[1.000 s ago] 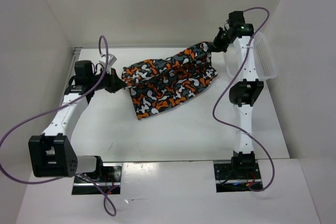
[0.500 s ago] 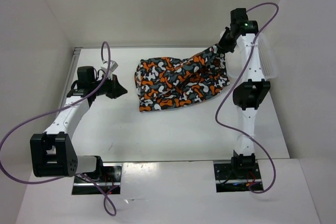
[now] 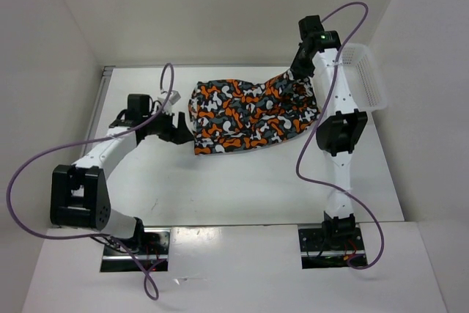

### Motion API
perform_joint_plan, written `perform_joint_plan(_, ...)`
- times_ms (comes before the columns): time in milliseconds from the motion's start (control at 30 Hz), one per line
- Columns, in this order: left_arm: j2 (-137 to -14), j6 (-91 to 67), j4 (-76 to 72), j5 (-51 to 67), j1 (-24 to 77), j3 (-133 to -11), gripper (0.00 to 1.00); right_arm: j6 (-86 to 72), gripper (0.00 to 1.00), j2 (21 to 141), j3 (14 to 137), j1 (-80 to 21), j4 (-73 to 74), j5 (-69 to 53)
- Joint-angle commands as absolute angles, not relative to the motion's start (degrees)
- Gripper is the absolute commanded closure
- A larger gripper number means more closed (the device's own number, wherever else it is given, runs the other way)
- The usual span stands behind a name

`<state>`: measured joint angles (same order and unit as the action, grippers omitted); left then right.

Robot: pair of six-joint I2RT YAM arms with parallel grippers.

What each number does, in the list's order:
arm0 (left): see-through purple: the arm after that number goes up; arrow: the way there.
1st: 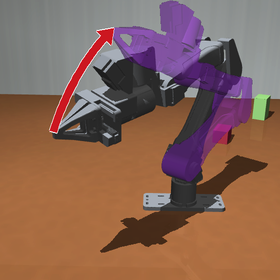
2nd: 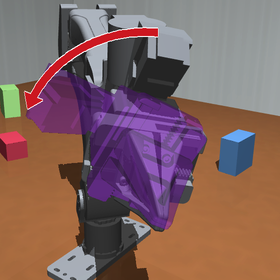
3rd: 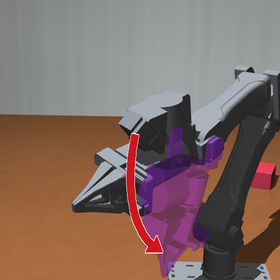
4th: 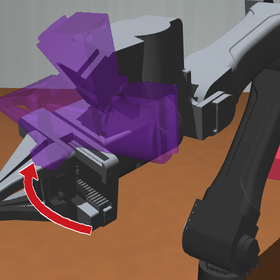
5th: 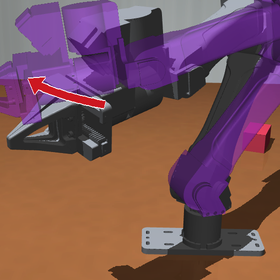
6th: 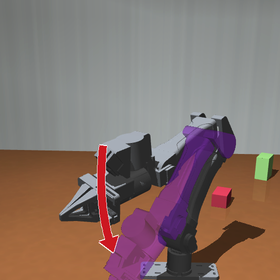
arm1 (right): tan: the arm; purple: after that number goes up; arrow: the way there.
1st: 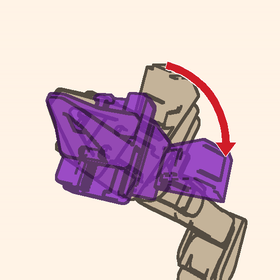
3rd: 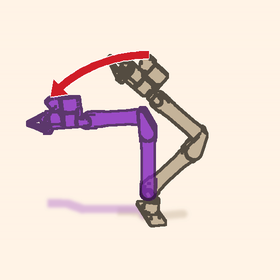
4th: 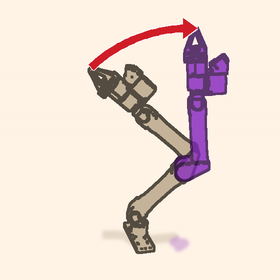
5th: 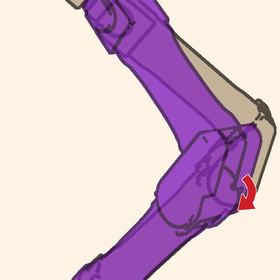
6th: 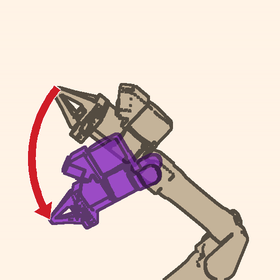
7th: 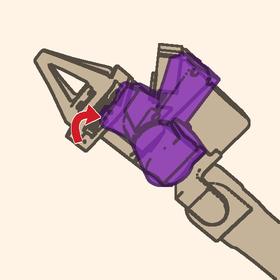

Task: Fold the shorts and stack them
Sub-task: Fold the shorts

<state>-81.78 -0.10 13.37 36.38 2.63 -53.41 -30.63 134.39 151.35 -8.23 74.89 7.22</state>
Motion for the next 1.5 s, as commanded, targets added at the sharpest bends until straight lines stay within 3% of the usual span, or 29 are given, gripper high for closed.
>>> perform_joint_plan(0,-84.46,0.0,11.96,35.16,5.53,-54.59,0.09,-31.55,1.0,131.48,151.61,-9.57,74.27,10.28)
perform_joint_plan(67,-86.47,0.0,10.91,30.6,8.6,-54.58,0.01,-31.55,1.0,131.48,151.0,-9.58,74.27,10.28)
perform_joint_plan(433,-100.27,0.0,0.81,26.28,11.87,-56.51,0.03,-31.55,1.0,128.15,149.24,-10.1,74.27,10.28)
perform_joint_plan(567,-105.02,0.0,-1.23,26.28,12.39,-58.27,0.37,-31.03,1.0,127.62,147.49,-10.63,74.27,10.28)
perform_joint_plan(600,-105.73,0.0,-1.75,26.28,12.39,-58.88,0.74,-31.03,1.0,127.1,146.96,-10.63,74.27,10.28)
perform_joint_plan(633,-105.73,0.0,-1.76,26.28,12.39,-59.41,0.93,-31.03,1.0,127.09,146.95,-10.63,74.27,10.89)
perform_joint_plan(667,-105.73,0.0,-0.28,25.58,12.39,-59.41,1.0,-31.03,1.0,127.09,146.95,-10.63,74.27,10.9)
perform_joint_plan(1000,-95.45,0.0,5.18,22.49,-0.5,-54.85,1.0,-33.31,1.0,128.32,144.58,-17.4,74.27,16.51)
perform_joint_plan(1167,-92.21,0.0,9.92,21.97,-4.83,-54.84,1.0,-33.31,1.0,125.17,137.4,-20.47,72.26,17.58)
perform_joint_plan(1300,-89.83,0.0,11.6,21.45,-4.83,-53.0,1.0,-33.31,1.0,114.28,117.38,-21.09,61.9,14.34)
perform_joint_plan(1400,-87.72,0.0,12.21,20.92,-4.83,-50.81,1.0,-33.31,1.0,101.3,94.3,-21.62,51.79,7.58)
perform_joint_plan(1467,-86.31,0.0,12.92,20.92,-4.83,-50.8,1.0,-33.31,1.0,97.84,87.83,-22.15,46.09,2.84)
